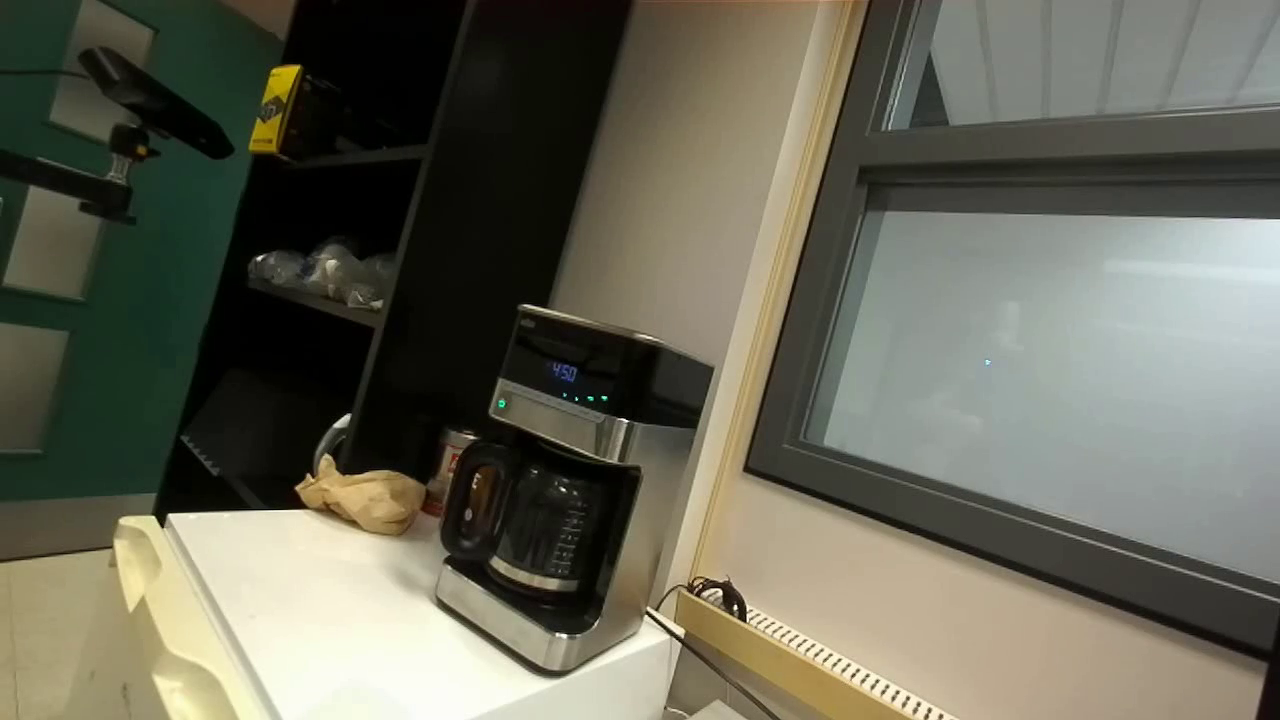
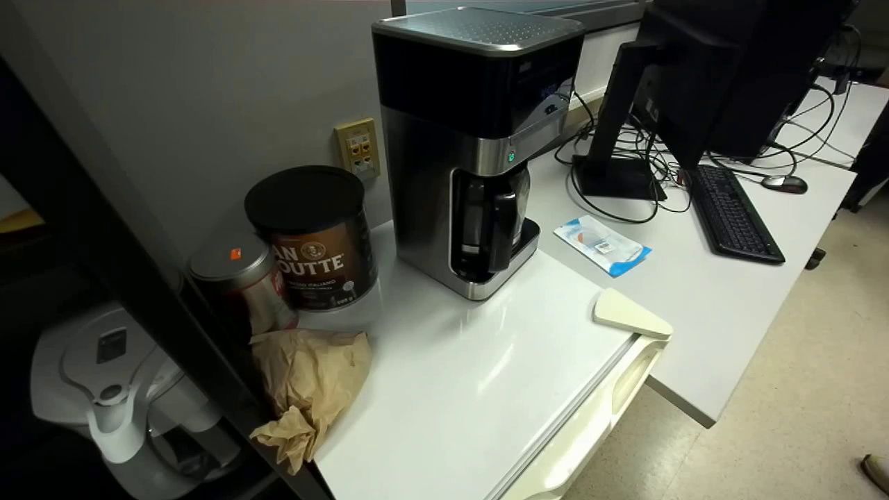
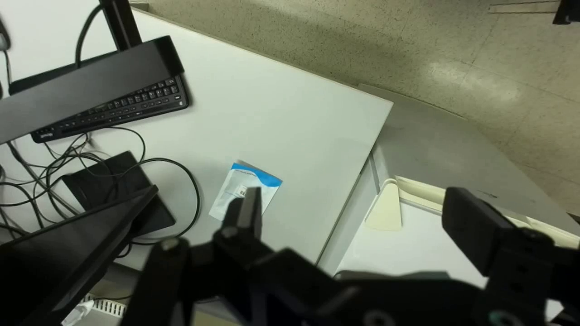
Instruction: Press the coffee maker
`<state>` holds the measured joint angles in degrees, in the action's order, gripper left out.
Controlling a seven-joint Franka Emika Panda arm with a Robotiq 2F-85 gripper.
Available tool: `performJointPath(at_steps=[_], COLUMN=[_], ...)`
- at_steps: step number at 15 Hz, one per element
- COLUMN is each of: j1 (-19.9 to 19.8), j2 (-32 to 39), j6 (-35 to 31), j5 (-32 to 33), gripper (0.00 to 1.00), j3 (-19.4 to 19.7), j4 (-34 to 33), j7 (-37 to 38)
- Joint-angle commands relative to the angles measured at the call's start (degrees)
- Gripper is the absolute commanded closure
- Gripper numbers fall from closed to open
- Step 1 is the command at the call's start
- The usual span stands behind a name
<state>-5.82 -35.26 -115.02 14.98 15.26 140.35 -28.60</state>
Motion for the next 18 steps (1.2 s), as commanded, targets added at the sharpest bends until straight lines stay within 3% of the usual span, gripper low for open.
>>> performJointPath(at_steps=[1,12,13,15,18], j1=[-0.1,3.4,3.9,4.4,4.9], j2=[0.0,11.0,12.7,15.8,20.2], j6=[0.2,-10.5,-11.8,-15.5,-22.7], j5=[-0.1,-1.2,-1.6,-1.7,-2.0], gripper=[0.00,0.00,0.25,0.31,0.55], j3=[-0.1,0.0,0.0,-0.4,-1.1], j4=[-0.1,-3.3,-4.0,-4.9,-6.1], j7=[-0.1,-4.8,-5.5,-6.5,-8.0])
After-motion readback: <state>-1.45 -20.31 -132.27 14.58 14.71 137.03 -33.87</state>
